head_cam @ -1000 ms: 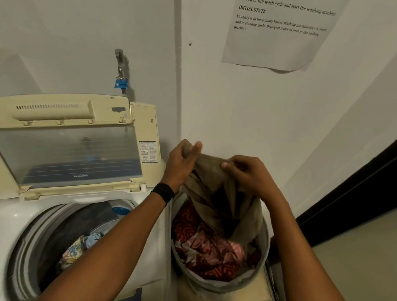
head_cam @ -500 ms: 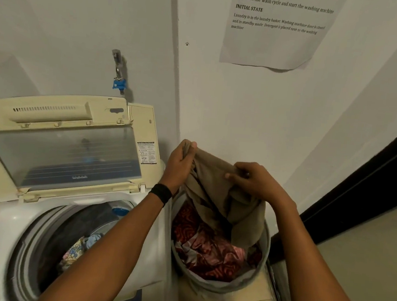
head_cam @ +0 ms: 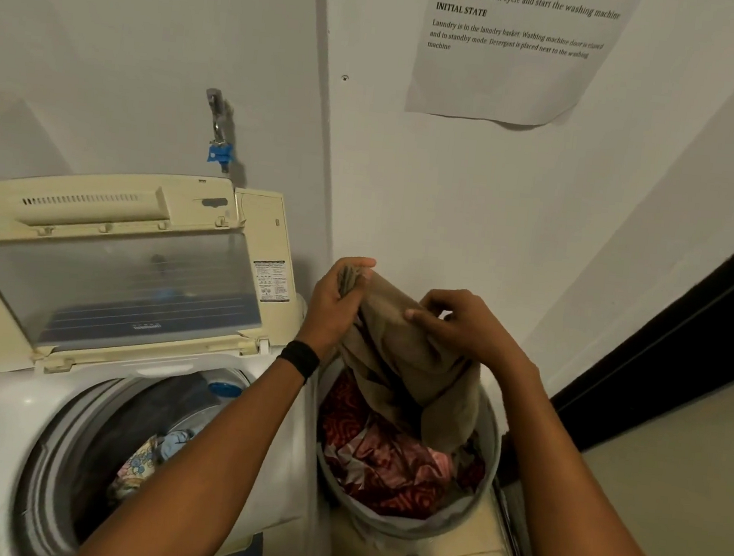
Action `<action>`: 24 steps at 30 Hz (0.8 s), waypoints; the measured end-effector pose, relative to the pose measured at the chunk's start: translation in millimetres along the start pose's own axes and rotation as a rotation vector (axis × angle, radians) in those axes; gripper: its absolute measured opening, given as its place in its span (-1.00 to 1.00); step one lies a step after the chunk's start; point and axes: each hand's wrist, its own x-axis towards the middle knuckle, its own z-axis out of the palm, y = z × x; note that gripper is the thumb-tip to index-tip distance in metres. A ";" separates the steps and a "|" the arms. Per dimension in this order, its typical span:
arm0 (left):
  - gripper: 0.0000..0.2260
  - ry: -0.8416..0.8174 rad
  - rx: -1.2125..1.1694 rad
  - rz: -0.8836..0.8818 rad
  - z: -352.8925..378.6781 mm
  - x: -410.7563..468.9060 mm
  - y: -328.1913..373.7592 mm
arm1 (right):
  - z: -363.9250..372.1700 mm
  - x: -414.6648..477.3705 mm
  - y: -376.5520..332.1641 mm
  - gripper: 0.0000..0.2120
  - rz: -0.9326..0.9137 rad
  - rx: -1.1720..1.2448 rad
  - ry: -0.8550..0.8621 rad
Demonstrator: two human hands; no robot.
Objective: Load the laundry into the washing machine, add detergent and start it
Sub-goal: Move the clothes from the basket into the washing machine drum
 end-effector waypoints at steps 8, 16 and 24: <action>-0.68 -0.066 -0.047 -0.041 5.7 -3.9 -0.7 | -6.6 0.7 -19.8 -0.79 -0.116 0.230 0.225; -0.84 0.024 -0.059 0.011 8.6 -1.9 7.2 | 11.6 2.1 -19.4 -0.71 -0.131 0.163 0.058; -0.56 0.028 -0.106 -0.007 1.7 -6.4 4.9 | -14.9 -11.1 -15.3 -0.75 -0.074 0.147 0.088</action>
